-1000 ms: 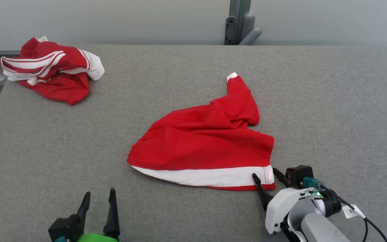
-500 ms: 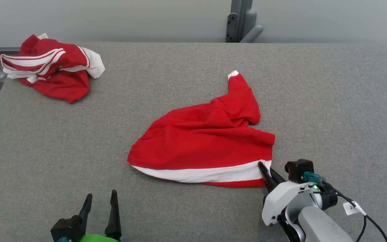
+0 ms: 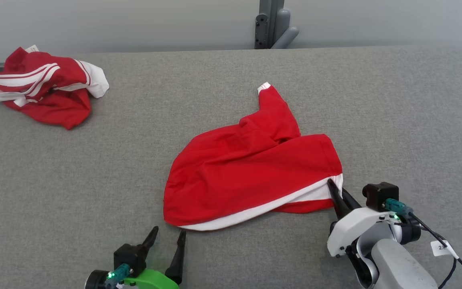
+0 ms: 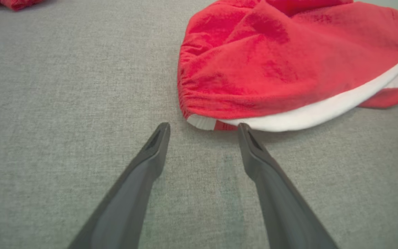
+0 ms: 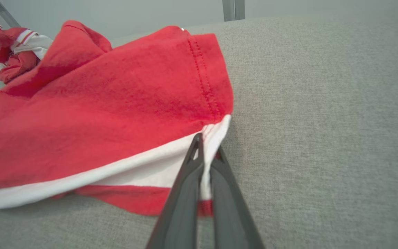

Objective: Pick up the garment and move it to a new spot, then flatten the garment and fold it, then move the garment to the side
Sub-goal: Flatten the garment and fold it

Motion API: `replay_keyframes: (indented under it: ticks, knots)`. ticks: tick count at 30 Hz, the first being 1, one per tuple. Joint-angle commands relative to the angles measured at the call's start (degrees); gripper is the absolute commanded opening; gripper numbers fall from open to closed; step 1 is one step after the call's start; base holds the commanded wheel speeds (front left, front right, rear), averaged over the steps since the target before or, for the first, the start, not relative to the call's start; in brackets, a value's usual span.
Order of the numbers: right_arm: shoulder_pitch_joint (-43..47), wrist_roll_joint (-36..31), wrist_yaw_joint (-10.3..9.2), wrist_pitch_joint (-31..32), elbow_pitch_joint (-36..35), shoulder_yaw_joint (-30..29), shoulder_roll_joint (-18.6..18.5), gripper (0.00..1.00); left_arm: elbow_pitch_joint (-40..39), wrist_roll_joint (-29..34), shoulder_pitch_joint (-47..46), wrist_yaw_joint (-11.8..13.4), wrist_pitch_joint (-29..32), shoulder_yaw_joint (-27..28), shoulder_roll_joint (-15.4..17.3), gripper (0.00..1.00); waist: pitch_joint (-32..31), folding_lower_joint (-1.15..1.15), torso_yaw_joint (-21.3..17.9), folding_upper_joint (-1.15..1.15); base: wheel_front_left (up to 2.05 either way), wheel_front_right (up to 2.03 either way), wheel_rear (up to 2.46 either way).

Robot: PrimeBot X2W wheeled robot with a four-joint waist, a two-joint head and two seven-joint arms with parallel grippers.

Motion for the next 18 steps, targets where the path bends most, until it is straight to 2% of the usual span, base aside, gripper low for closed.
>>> replay_keyframes:
  ticks: [1,7,12,16,17,18]
  knots:
    - [0.46,-0.30,-0.04,-0.44,-0.04,-0.34,-0.34,0.00,2.14,0.10,-1.80,-0.34,-0.04,-1.41,0.27,1.00,0.27,0.00,-0.41,0.39,0.00,0.00,0.00]
    - [-0.16,-0.46,-0.04,-0.33,-0.05,-0.11,-0.25,0.00,7.41,0.15,-6.29,-0.34,-0.05,-6.00,2.27,1.00,0.89,0.00,-1.35,0.39,0.00,0.00,0.00]
    - [-0.33,-0.12,-0.04,-0.43,-0.25,0.23,-0.14,0.00,5.43,2.51,-6.80,-0.35,-0.04,-5.05,2.90,1.00,1.13,0.00,-1.64,0.39,0.00,0.00,0.00]
    - [-0.27,0.36,-0.04,-0.51,-0.25,0.67,-0.01,0.00,0.37,0.47,-5.12,-0.36,-0.04,-8.14,3.16,1.00,1.14,0.00,-1.95,0.39,0.00,0.00,0.00]
    - [-0.26,0.39,-0.04,-0.55,-0.20,0.67,0.02,0.00,-0.65,-0.61,-4.90,-0.34,-0.04,-8.81,3.51,0.98,1.12,0.00,-1.94,0.39,0.00,0.00,0.00]
    - [-0.20,0.46,-0.04,-0.60,-0.13,0.66,0.03,0.00,-1.54,-1.39,-4.74,-0.34,-0.04,-9.15,3.99,0.91,1.08,0.00,-1.92,0.39,0.00,0.00,0.00]
